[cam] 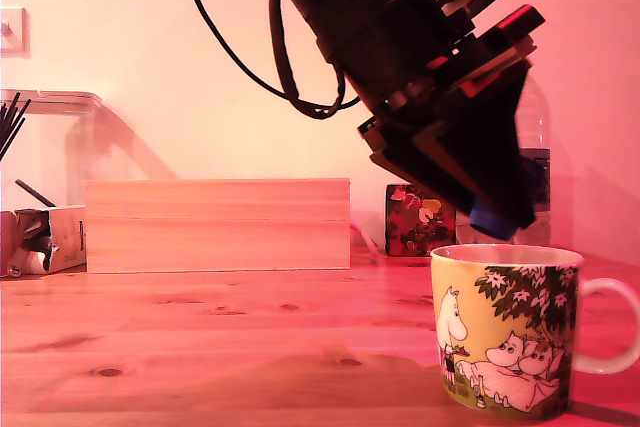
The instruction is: Pick up the coffee capsules from the table one by one and drop them inside the nearest coffee cup
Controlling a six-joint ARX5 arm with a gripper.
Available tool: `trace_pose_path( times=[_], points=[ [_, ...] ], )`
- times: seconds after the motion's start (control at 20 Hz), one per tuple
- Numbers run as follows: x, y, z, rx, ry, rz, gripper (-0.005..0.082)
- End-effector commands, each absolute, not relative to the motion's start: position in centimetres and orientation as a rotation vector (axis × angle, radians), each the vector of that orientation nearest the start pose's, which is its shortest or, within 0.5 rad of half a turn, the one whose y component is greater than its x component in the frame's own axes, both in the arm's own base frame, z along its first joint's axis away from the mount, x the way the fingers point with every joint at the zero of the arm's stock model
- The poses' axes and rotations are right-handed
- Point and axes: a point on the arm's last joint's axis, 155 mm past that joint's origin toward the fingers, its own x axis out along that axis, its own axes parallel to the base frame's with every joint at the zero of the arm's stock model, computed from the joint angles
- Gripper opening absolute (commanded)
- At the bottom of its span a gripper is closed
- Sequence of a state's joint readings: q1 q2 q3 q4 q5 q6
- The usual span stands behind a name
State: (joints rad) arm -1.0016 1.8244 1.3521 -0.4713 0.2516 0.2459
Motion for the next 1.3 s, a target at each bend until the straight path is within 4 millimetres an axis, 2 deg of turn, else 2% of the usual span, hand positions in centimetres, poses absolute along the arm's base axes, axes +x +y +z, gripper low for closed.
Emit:
trace_pose_path(
  times=[0.0,0.1,0.15,0.2,0.35,0.4,0.7,0.9,1.05,1.25],
  points=[
    [21.6,-42.6,8.8,0.585,0.82,-1.278,0.0616],
    [21.7,-42.5,8.8,0.584,0.82,-1.277,0.0613],
    [21.8,-42.6,8.9,0.58,0.813,-1.276,0.0574],
    [22.1,-42.5,9.1,0.574,0.806,-1.271,0.0496],
    [23.8,-42.0,10.6,0.522,0.775,-1.232,0.0069],
    [24.4,-41.7,11.2,0.51,0.756,-1.221,-0.003],
    [29.2,-38.5,15.5,0.316,0.598,-1.082,-0.0019],
    [32.6,-33.7,17.4,0.235,0.499,-0.925,-0.0019],
    [34.3,-29.6,18.2,0.161,0.475,-0.826,-0.0019],
    [35.4,-24.2,17.6,0.112,0.468,-0.709,-0.0019]
  ],
)
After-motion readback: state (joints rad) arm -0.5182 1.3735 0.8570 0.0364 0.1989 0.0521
